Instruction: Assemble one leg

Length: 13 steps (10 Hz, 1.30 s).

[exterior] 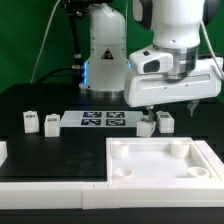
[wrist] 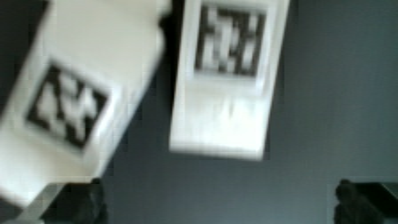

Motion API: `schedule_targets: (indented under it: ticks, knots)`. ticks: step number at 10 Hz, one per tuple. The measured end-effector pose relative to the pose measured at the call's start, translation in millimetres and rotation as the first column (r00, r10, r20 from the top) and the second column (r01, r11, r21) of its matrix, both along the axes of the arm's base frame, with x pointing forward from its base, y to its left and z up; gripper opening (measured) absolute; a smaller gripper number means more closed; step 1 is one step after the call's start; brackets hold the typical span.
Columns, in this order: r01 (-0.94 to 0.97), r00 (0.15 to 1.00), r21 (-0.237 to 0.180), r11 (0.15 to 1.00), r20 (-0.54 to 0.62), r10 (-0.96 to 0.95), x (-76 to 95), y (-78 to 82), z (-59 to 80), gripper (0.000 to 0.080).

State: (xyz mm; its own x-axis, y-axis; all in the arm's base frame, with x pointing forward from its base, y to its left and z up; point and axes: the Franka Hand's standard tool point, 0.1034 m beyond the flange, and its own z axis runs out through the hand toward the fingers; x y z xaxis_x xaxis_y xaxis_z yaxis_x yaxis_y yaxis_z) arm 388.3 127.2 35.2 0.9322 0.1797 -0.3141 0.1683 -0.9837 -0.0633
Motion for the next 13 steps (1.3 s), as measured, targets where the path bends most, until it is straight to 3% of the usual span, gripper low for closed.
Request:
schedule_targets:
  ticks: [3, 4, 6, 7, 10, 13]
  knots:
    - [-0.031, 0.969, -0.043, 0.999, -0.248, 0.019, -10.0, 8.9, -1.4, 0.0649]
    - [-0.045, 0.936, -0.055, 0.997, -0.351, 0.023, -16.9, 7.6, -1.6, 0.0649]
    - [-0.059, 0.870, -0.063, 0.996, -0.493, 0.020, -15.0, 8.0, -7.0, 0.0649]
    - [-0.075, 0.802, -0.072, 0.995, -0.598, 0.017, -19.8, 5.5, -5.8, 0.0649]
    - [-0.074, 0.796, -0.070, 0.995, -0.605, 0.017, -7.4, 8.0, -8.9, 0.0649]
    - [-0.074, 0.797, -0.069, 0.995, -0.604, 0.018, -6.5, 8.5, -8.6, 0.0649]
